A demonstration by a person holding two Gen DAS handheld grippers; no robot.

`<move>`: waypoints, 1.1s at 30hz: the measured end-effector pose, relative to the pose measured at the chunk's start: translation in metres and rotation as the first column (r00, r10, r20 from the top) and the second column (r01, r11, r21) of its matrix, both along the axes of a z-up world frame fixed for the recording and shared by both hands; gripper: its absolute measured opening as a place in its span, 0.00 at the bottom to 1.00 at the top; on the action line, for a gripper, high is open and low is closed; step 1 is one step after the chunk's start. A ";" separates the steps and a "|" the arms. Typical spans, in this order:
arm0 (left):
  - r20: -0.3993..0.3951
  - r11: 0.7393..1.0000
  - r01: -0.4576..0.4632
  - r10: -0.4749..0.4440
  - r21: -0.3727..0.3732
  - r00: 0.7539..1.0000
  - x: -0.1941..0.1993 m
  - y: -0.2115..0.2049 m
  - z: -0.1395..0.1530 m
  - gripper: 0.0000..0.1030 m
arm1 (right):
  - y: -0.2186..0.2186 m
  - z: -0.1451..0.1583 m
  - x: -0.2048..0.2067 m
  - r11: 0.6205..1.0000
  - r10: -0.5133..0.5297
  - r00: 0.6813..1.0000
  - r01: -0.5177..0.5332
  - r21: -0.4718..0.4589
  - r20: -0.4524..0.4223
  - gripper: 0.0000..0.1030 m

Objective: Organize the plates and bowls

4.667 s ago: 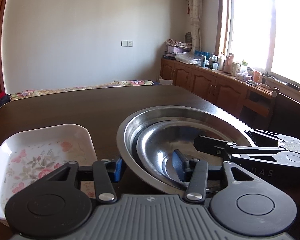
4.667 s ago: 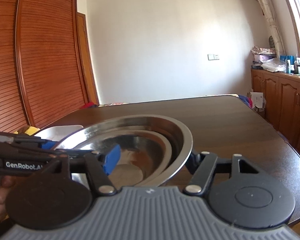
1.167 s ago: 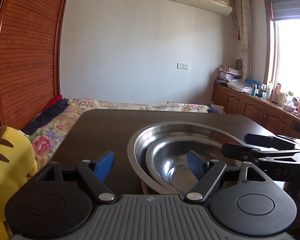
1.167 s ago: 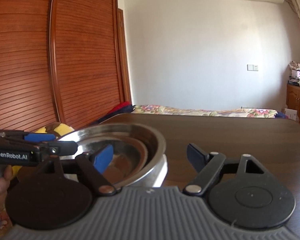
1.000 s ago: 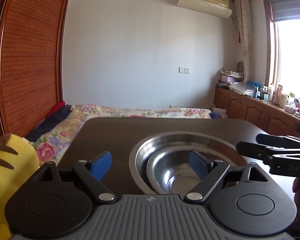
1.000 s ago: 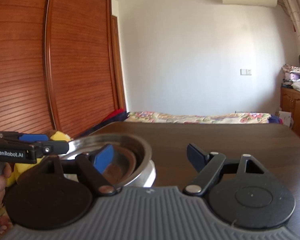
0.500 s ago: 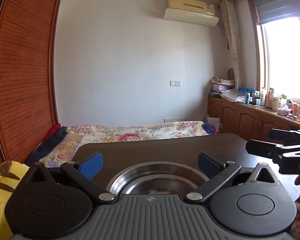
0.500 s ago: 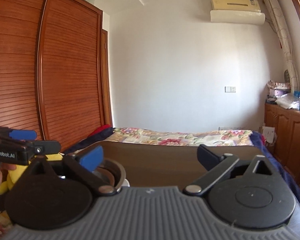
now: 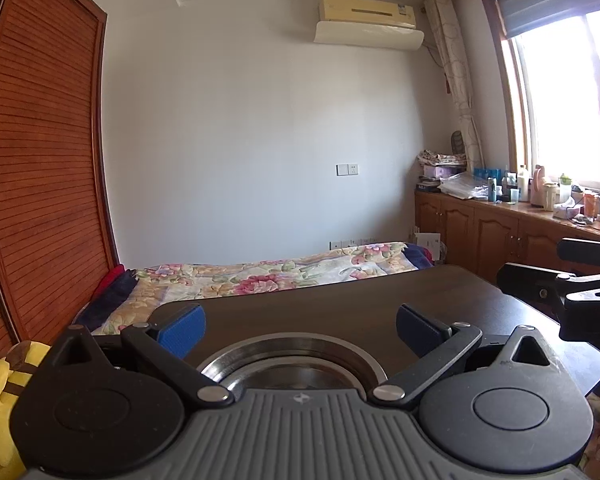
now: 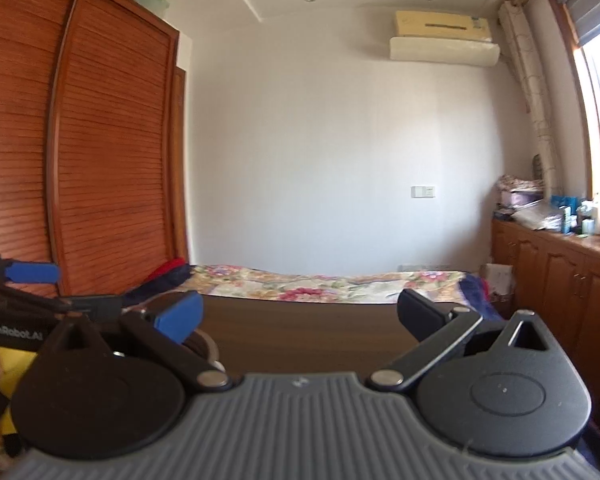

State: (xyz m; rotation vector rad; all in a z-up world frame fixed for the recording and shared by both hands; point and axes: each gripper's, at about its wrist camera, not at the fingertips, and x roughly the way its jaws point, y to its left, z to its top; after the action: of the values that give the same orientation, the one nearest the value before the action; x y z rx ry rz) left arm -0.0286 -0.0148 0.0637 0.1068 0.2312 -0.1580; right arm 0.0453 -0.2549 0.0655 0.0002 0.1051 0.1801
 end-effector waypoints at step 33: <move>-0.085 0.997 -0.076 0.078 0.029 0.993 0.003 0.009 -0.040 1.00 | 0.005 -0.036 0.001 0.998 -0.066 0.997 0.066 -0.010 -0.047 1.00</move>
State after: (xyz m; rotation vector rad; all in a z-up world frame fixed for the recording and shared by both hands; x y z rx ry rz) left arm -0.0260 -0.0063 0.0235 0.1168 0.3228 -0.0832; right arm 0.0465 -0.2502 0.0295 -0.0003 0.1529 0.1135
